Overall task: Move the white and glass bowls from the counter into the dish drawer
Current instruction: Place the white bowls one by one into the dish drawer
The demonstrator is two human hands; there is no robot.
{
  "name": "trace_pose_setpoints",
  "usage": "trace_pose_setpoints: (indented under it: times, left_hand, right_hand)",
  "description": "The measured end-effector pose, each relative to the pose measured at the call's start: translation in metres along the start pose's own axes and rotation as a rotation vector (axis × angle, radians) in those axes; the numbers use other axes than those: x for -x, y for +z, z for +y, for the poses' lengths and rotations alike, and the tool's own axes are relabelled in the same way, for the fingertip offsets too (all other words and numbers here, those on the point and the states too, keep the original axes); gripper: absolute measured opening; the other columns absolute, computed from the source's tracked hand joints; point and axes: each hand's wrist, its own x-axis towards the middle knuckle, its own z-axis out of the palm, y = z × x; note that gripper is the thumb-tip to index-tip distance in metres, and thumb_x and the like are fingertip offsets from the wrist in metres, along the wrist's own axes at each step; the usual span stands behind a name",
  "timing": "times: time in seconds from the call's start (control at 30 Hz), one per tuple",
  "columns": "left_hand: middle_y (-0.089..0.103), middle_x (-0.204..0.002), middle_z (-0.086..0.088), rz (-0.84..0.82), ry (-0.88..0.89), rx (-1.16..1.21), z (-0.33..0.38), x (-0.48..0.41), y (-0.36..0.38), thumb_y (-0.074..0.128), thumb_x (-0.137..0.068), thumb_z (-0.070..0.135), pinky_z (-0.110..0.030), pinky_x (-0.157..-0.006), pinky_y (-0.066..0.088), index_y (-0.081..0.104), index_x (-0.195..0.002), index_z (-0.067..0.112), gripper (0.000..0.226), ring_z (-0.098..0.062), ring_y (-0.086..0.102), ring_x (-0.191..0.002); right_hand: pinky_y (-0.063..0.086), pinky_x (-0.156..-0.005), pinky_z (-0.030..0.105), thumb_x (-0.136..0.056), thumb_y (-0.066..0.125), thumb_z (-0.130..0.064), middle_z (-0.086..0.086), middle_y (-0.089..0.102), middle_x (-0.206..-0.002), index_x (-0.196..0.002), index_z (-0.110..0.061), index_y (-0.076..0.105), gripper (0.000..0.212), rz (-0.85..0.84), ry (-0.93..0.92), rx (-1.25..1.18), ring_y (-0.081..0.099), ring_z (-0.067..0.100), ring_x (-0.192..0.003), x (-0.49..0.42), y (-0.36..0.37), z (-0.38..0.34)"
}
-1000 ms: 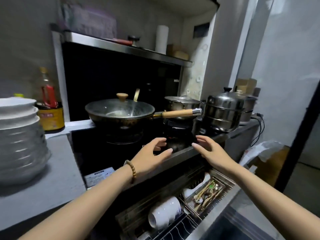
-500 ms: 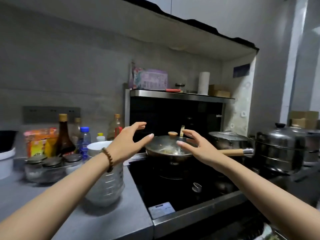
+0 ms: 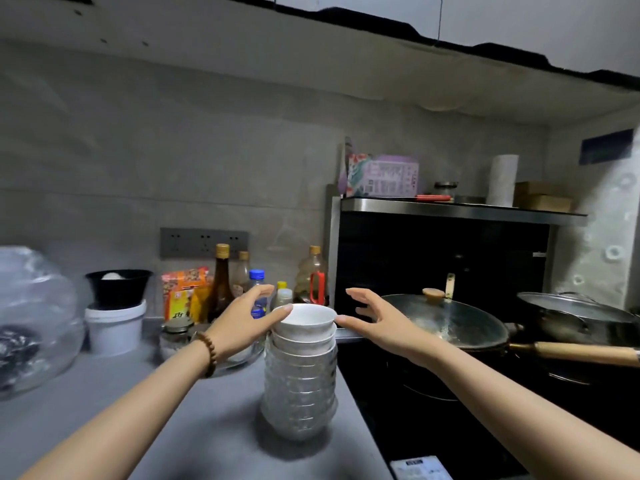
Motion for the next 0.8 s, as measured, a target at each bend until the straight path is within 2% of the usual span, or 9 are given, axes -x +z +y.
trace_pose_setpoints:
  times: [0.1,0.27,0.37,0.43,0.5,0.63,0.8]
  left_hand:
    - [0.042,-0.145,0.001,-0.051,-0.082,0.036,-0.017,-0.001,0.003,0.056,-0.063,0.068,-0.031,-0.107,0.034,0.035,-0.140,0.023,0.091,-0.013,0.041,-0.129]
    - [0.038,-0.148,0.004,-0.143,-0.179,0.075,-0.038,-0.005,0.018,0.057,-0.060,0.075,-0.033,-0.106,0.033,0.022,-0.144,0.025,0.104,-0.013,0.039,-0.130]
    - [0.044,-0.140,0.006,-0.140,-0.167,0.147,-0.043,-0.009,0.026,0.055,-0.061,0.074,-0.026,-0.098,0.037,0.033,-0.139,0.027,0.093,-0.006,0.041,-0.120]
    - [0.049,-0.128,0.011,-0.147,-0.147,0.179,-0.043,-0.011,0.029,0.053,-0.061,0.074,-0.015,-0.085,0.040,0.040,-0.133,0.030,0.085,-0.006,0.046,-0.117]
    - [0.048,-0.122,0.013,-0.153,-0.137,0.198,-0.044,-0.012,0.032,0.051,-0.061,0.075,-0.009,-0.074,0.038,0.042,-0.131,0.032,0.082,-0.006,0.047,-0.113]
    - [0.047,-0.121,0.014,-0.131,-0.124,0.237,-0.046,-0.015,0.038,0.052,-0.064,0.072,-0.009,-0.073,0.038,0.042,-0.127,0.035,0.074,-0.006,0.046,-0.112]
    - [0.049,-0.117,0.019,-0.094,-0.091,0.276,-0.044,-0.013,0.039,0.053,-0.065,0.070,-0.004,-0.069,0.038,0.041,-0.118,0.044,0.060,0.007,0.047,-0.100]
  right_hand:
    - [0.037,-0.109,0.033,-0.074,0.068,-0.057,-0.012,0.036,-0.150,-0.137,-0.037,0.039,0.073,-0.016,-0.007,0.021,0.039,0.012,-0.136,-0.014,0.014,0.005]
    - [0.042,-0.108,0.037,-0.075,0.075,-0.044,-0.012,0.047,-0.139,-0.125,-0.032,0.055,0.056,-0.041,-0.083,0.027,0.046,0.011,-0.128,-0.026,0.029,0.012]
    - [0.038,-0.110,0.029,-0.077,0.075,-0.037,-0.008,0.049,-0.138,-0.112,-0.026,0.065,0.039,-0.036,-0.117,0.038,0.045,0.003,-0.128,-0.031,0.033,0.013]
    - [0.037,-0.109,0.025,-0.077,0.075,-0.036,-0.006,0.052,-0.134,-0.106,-0.023,0.069,0.032,-0.036,-0.129,0.046,0.045,0.001,-0.127,-0.033,0.036,0.013]
    - [0.038,-0.108,0.027,-0.076,0.076,-0.036,-0.007,0.055,-0.130,-0.100,-0.023,0.071,0.028,-0.024,-0.125,0.037,0.049,0.003,-0.124,-0.034,0.038,0.013]
    - [0.040,-0.104,0.027,-0.075,0.077,-0.035,-0.010,0.060,-0.119,-0.084,-0.022,0.072,0.017,0.014,-0.120,0.018,0.053,0.003,-0.117,-0.034,0.041,0.015]
    - [0.045,-0.095,0.022,-0.075,0.077,-0.030,-0.008,0.069,-0.108,-0.068,-0.029,0.065,0.014,0.045,-0.146,-0.036,0.060,0.001,-0.108,-0.030,0.045,0.014]
